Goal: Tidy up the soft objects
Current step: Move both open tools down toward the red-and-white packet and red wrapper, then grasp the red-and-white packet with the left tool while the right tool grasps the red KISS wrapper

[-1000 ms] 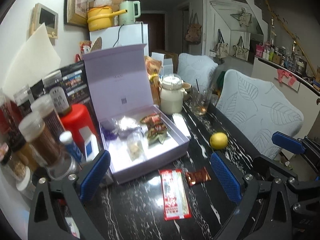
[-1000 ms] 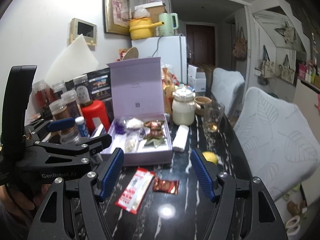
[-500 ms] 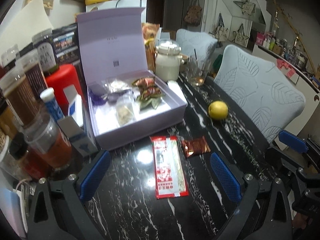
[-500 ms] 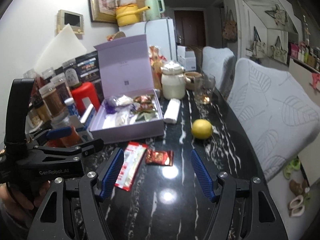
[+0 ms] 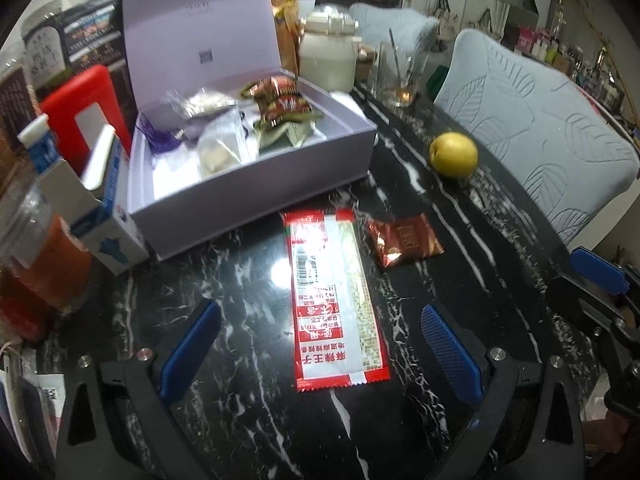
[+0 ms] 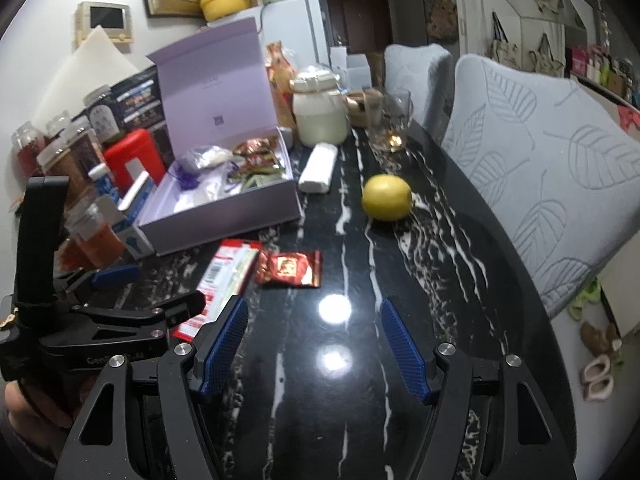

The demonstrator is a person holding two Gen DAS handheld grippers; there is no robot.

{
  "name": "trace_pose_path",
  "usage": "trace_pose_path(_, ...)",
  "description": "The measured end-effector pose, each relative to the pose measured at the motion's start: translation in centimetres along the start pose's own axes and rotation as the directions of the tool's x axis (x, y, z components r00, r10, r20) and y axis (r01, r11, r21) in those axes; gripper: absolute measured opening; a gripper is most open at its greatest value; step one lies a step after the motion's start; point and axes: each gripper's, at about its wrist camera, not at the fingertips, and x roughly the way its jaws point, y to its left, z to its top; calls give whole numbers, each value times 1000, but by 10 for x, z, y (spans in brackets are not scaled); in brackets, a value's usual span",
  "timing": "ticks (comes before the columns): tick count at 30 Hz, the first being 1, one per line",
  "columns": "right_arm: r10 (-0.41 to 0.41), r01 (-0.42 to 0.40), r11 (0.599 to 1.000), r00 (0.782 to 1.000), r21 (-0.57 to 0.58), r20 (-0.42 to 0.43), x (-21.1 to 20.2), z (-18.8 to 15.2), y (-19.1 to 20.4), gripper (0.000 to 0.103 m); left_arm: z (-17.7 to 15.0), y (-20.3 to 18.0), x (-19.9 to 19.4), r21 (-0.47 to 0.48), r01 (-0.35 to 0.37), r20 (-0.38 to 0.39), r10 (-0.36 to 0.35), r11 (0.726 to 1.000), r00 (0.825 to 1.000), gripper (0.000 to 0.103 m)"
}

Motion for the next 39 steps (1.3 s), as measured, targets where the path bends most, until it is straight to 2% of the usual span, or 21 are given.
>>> trace_pose_path(12,9,-7,1000,997,29,-77,36,6,-16,70,5,3,53,-2,-20,-119,20,1000,993,100)
trace_pose_path(14,10,-7,999,996,33,-84,41,8,-18,70,6,1,56,20,-46,-108,48,999,993,98)
trace_pose_path(16,10,-7,999,996,35,-92,46,10,-20,70,6,1,54,32,-37,-77,40,999,996,89)
trace_pose_path(18,13,-9,999,995,37,-100,50,11,-20,70,7,1,53,53,-20,-53,23,998,998,64)
trace_pose_path(19,14,-10,999,995,38,-104,52,12,-21,70,8,-1,51,67,-8,-41,11,998,999,58)
trace_pose_path(23,28,-24,999,993,37,-118,63,16,-19,70,13,2,51,65,18,-40,-16,998,999,50)
trace_pose_path(25,36,-33,999,992,33,-119,67,19,-17,70,15,8,48,37,41,-36,-39,998,999,49)
trace_pose_path(32,64,-61,998,987,22,-150,91,26,-4,70,15,22,25,10,32,12,-33,999,999,49)
trace_pose_path(35,57,-55,998,984,15,-170,103,27,1,77,14,27,14,-1,30,30,-30,1000,999,49)
trace_pose_path(39,62,-61,998,979,11,-195,119,29,9,78,12,37,6,-26,31,38,-30,999,999,49)
